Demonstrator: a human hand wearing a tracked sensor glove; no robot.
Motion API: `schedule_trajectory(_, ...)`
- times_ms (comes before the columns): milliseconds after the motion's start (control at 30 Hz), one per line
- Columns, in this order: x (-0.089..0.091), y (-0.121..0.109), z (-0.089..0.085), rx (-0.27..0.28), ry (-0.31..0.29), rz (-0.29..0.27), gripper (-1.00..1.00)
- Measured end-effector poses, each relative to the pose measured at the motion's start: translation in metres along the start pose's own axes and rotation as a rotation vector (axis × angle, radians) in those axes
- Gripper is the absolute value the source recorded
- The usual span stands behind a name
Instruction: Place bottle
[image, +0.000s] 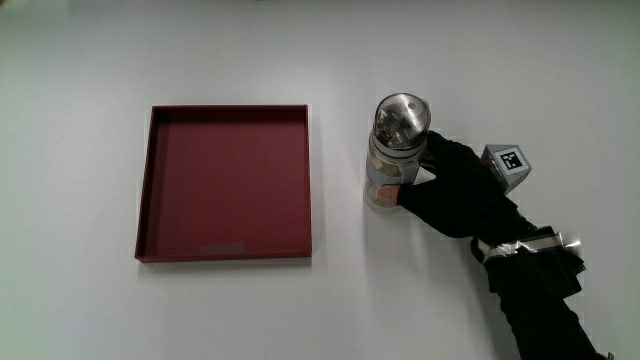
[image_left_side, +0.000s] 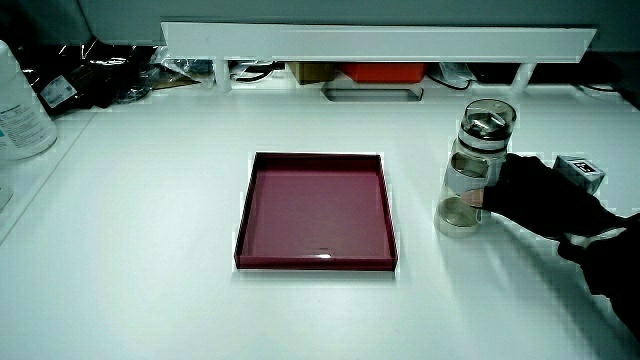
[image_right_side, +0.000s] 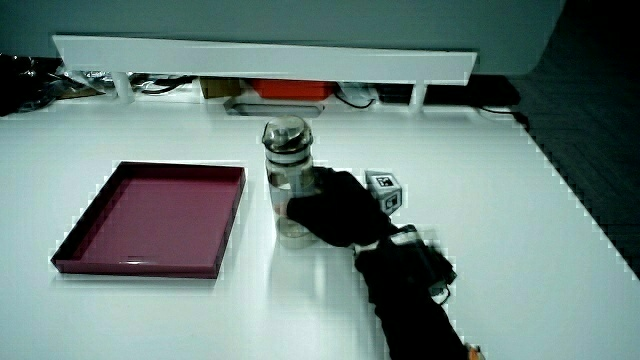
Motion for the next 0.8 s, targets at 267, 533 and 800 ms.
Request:
schedule_trajectory(267,0.007,-0.001,-0.004,0.001,0.043,-0.004,0.0)
schedule_trajectory(533,0.011,-0.003,-0.004,0.008,0.054,-0.006,-0.13)
schedule_trajectory(800,0.015,-0.003,-0.003,0.01,0.052,0.001,-0.39)
